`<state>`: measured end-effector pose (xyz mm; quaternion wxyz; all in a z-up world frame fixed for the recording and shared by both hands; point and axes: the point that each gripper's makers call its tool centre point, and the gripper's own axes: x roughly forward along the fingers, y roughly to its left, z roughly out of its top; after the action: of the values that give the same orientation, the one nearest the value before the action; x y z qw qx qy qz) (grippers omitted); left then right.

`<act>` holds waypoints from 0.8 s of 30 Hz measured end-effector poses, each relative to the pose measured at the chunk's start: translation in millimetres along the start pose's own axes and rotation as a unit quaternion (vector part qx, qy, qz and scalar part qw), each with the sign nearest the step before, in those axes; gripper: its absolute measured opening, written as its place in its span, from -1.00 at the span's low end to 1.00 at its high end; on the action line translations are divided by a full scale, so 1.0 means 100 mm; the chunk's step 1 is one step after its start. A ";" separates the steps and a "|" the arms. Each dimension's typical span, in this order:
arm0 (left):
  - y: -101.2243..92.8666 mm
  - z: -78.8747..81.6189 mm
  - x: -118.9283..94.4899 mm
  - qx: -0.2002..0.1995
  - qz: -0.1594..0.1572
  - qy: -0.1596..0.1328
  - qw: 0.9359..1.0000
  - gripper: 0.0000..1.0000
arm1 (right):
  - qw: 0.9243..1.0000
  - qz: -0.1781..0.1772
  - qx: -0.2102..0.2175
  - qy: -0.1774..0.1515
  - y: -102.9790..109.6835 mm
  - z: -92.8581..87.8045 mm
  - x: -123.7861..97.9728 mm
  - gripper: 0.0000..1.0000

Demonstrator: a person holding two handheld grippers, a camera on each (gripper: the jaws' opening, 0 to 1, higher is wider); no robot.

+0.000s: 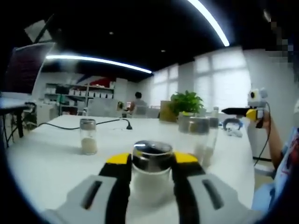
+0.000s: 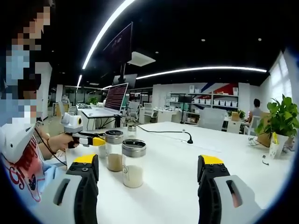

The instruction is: Rotate the seasoning bottle until the label or dispensing opening points toward the visible target arrow and the bottle remains upright within the marked orientation range

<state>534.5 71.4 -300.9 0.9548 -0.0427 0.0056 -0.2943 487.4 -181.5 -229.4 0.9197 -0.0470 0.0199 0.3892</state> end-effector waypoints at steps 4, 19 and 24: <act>-0.01 0.00 0.01 0.000 -0.011 0.004 1.000 -0.31 | 1.000 0.003 0.006 -0.006 0.01 0.02 0.01 0.80; -0.03 0.00 0.01 0.002 -0.087 0.016 0.996 -0.31 | 1.000 0.004 0.007 0.000 0.00 -0.01 0.01 0.79; -0.04 0.00 0.02 0.003 -0.113 0.023 0.993 -0.31 | 1.000 0.004 0.006 0.000 0.01 0.00 0.02 0.79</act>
<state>533.6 67.4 -300.8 0.9150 -0.0338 0.0216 -0.4014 488.0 -179.8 -230.0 0.9183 -0.0416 0.0228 0.3930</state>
